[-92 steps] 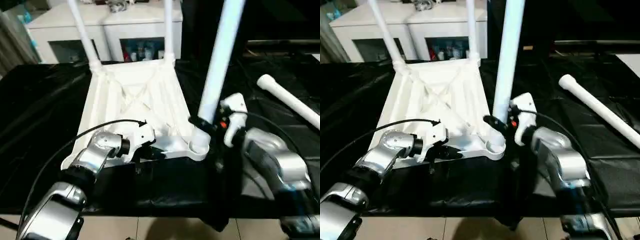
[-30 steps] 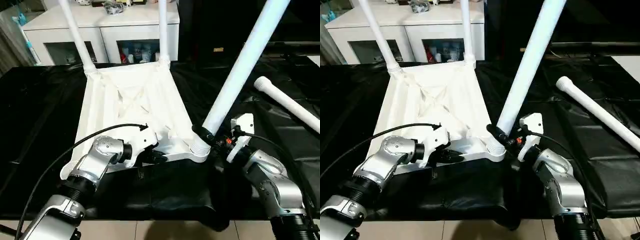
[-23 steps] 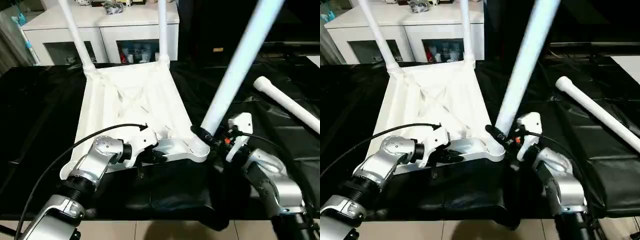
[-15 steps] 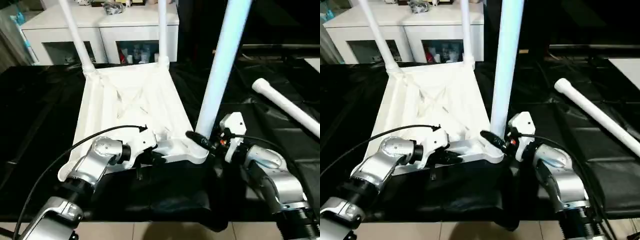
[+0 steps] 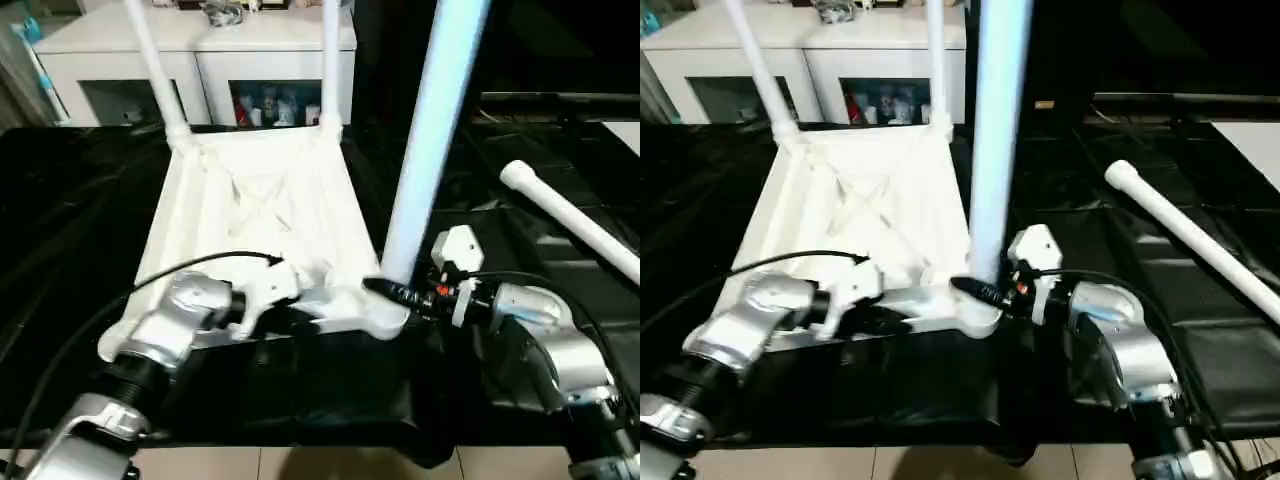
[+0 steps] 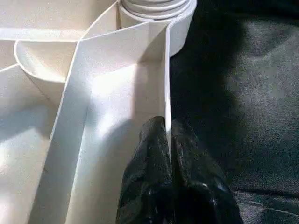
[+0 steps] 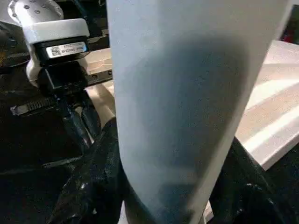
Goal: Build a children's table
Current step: Pick table leg
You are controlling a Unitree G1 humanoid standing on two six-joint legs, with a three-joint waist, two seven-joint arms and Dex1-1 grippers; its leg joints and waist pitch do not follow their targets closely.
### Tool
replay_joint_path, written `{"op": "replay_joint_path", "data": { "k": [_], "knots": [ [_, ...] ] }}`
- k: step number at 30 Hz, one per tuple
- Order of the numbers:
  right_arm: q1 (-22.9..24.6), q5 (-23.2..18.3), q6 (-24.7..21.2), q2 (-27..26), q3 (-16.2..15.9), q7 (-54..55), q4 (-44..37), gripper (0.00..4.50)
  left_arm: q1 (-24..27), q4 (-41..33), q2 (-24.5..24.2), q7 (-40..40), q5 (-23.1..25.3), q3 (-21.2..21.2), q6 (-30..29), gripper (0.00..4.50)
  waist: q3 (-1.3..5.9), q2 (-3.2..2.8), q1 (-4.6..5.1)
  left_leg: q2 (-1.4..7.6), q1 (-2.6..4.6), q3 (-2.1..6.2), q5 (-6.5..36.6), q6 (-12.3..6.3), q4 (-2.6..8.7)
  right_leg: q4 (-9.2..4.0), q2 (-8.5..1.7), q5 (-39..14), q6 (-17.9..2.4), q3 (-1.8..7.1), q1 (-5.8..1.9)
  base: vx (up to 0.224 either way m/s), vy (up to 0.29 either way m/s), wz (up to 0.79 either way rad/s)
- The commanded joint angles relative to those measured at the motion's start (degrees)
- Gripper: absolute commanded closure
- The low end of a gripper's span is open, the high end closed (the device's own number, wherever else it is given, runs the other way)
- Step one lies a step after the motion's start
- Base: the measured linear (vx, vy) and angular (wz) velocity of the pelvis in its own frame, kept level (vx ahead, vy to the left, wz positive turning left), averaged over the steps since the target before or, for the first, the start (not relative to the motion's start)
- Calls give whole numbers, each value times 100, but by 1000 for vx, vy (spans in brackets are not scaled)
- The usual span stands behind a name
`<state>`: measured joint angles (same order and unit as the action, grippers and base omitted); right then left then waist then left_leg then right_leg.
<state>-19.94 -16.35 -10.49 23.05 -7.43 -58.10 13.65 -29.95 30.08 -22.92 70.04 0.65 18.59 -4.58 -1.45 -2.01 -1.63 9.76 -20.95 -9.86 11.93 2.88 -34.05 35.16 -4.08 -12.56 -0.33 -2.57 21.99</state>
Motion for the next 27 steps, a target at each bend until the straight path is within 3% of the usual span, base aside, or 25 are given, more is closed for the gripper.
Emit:
{"op": "replay_joint_path", "data": {
  "k": [1, 4, 9, 13, 15, 16, 19, 20, 22, 24, 25, 27],
  "knots": [
    [219, 411, -201, 146, -313, 35, 756, 266, -157, -116, -58, 505, -116, 109, 214, 450, 235, 15, -37, 330, 9, 101, 737, -527, 404, -394, -433, -194, -1589, 236, -262, 0, 0, 0],
    [189, 461, -133, 143, -334, -76, 862, 266, -230, 22, -96, 553, -34, 133, 306, 450, 229, 36, -38, 331, 18, 98, 840, -461, 412, -418, -432, -417, -1549, 241, -267, 0, 0, 0],
    [214, 472, -89, 106, -370, -43, 938, 266, -264, 98, -124, 482, 16, 155, 244, 450, 238, 28, -40, 340, 21, 96, 741, -476, 404, -390, -428, -140, -1617, 239, -273, 0, 0, 0],
    [158, 715, 130, -204, -168, 884, 1489, 266, -235, 257, 73, -12, -1, 8, -34, 450, 208, 17, -25, 347, 29, 95, 981, -359, 432, -427, -443, -519, -1599, 246, -247, 0, 0, 0],
    [83, 770, 185, -462, 53, 1591, 1860, 266, -213, 334, 295, -400, -68, -131, -264, 450, 128, 23, 41, 328, 49, 123, 1635, -49, 509, -518, -442, -1694, -1402, 231, -229, 0, 0, 0],
    [75, 771, 190, -498, 79, 1676, 1897, 266, -205, 328, 327, -443, -80, -146, -313, 450, 106, 29, 62, 312, 86, 154, 2000, 71, 525, -583, -453, -2444, -1166, 222, -210, 0, 0, 0],
    [-41, 810, 230, -745, 219, 2286, 2208, 266, -214, 357, 609, -960, -74, -239, -623, 450, 90, 34, 106, 331, 145, 178, 2348, 144, 541, -663, -460, -2966, -936, 248, -140, 0, 0, 0],
    [-124, 868, 260, -858, 267, 2640, 2384, 266, -254, 411, 771, -1316, -46, -304, -799, 450, 62, 34, 141, 300, 177, 208, 2621, 171, 535, -703, -462, -3408, -800, 227, -94, 0, 0, 0],
    [-169, 898, 271, -906, 283, 2804, 2468, 266, -287, 456, 853, -1504, -35, -347, -901, 450, 68, 33, 162, 289, 172, 246, 2738, 159, 554, -734, -468, -3668, -606, 211, -106, 0, 0, 0],
    [-370, 982, 305, -1060, 332, 3360, 2799, 266, -407, 589, 1119, -2034, 10, -445, -1238, 450, 54, 31, 192, 284, 177, 251, 2860, 171, 570, -758, -456, -3726, -555, 188, -72, 0, 0, 0],
    [-589, 1024, 380, -1215, 406, 3897, 3151, 266, -524, 715, 1357, -2466, 64, -507, -1538, 450, 47, 15, 229, 258, 249, 249, 3042, 219, 541, -797, -450, -3905, -512, 140, -15, -53, 27, -7],
    [-786, 1024, 450, -1355, 491, 4334, 3457, 266, -627, 831, 1554, -2842, 124, -554, -1705, 450, 74, -29, 271, 258, 230, 288, 3100, 211, 563, -805, -451, -3616, -531, 85, -75, -27, 14, -4]
  ]
}}
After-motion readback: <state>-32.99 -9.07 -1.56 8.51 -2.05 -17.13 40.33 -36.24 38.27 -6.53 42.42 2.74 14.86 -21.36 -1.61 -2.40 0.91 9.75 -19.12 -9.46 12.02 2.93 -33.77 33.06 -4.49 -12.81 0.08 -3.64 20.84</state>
